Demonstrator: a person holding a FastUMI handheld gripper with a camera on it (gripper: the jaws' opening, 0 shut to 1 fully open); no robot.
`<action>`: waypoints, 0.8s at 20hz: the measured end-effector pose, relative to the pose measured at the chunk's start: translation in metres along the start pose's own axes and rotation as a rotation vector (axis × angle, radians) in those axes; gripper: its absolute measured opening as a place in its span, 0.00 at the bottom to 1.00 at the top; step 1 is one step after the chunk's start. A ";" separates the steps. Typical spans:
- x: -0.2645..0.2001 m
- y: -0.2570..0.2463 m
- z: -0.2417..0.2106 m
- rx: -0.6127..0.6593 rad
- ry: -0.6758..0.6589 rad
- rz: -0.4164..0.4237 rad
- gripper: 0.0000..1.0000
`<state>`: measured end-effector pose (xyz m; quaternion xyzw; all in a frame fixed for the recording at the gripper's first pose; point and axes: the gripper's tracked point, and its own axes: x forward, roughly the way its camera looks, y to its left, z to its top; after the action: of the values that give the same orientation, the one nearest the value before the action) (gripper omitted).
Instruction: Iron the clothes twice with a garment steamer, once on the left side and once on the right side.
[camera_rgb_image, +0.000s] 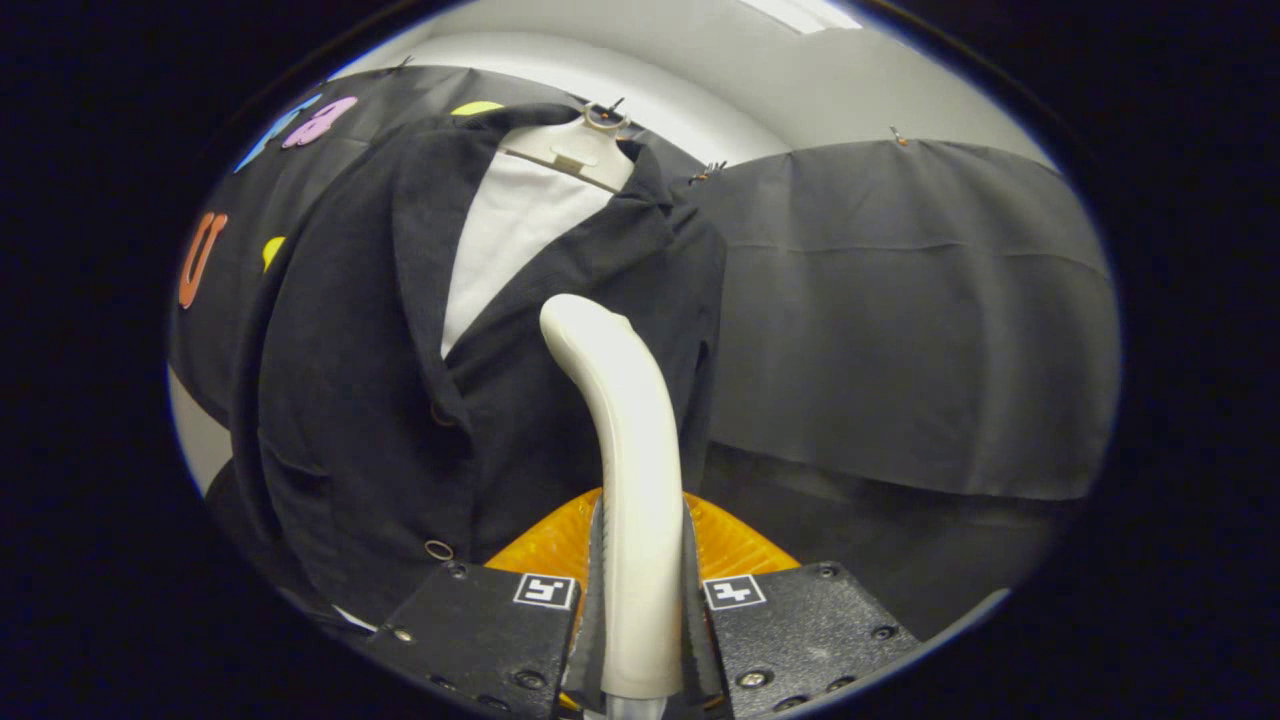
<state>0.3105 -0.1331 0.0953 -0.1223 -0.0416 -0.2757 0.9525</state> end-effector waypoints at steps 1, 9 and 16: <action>0.003 0.003 -0.005 0.001 0.011 0.001 0.33; -0.008 0.008 -0.049 -0.010 0.099 0.004 0.33; -0.019 0.009 -0.089 -0.018 0.182 0.001 0.33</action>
<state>0.3001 -0.1384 0.0042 -0.1054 0.0476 -0.2858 0.9513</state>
